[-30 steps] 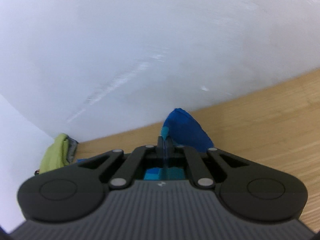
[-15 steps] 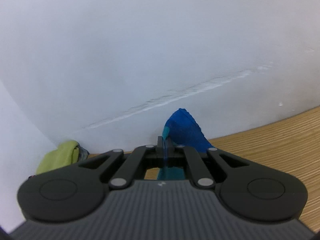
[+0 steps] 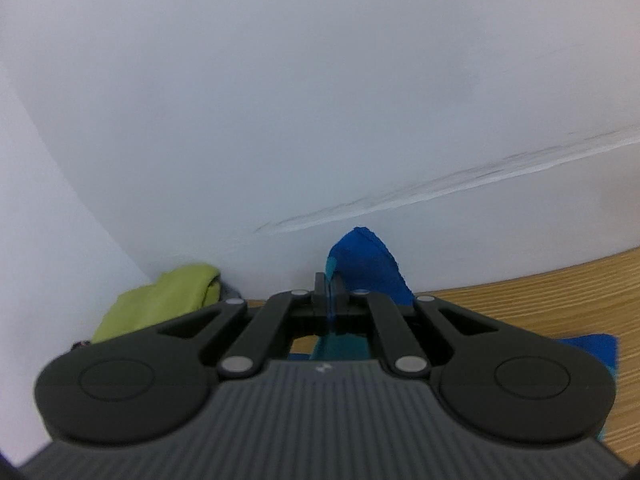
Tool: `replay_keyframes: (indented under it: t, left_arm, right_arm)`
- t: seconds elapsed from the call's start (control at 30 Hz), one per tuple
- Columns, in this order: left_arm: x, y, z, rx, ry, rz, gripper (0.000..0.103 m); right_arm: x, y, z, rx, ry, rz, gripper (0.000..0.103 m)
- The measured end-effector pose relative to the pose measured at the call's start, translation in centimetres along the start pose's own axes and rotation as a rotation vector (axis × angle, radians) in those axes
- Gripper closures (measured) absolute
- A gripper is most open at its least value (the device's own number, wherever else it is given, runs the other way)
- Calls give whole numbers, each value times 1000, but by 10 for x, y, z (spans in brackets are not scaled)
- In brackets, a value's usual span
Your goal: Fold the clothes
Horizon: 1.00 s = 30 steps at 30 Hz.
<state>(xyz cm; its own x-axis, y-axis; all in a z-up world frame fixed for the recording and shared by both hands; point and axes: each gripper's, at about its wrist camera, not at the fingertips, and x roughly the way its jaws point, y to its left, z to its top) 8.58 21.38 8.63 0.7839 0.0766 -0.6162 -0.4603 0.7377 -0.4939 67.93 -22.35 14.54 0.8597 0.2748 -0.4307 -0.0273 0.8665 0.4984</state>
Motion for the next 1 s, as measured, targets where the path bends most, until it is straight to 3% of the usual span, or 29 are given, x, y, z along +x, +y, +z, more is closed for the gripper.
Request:
replay_keyframes:
  t: [0.2,0.37,0.63,1.0]
  left_arm:
    - [51,53,64,-29,22,-28,101]
    - [86,91,95,-50,66,-18,101]
    - [136,142,109,-133,127,23,101]
    - [176,180,125,-185,174,54,100]
  right_arm:
    - [59,59,-26,-28,-8,-37,100]
    - [103,107,-46,-61,-7,-72,100]
    - [178,171,-93,-169,39,-102,100]
    - [257,214,-149,-242,101,-139,99]
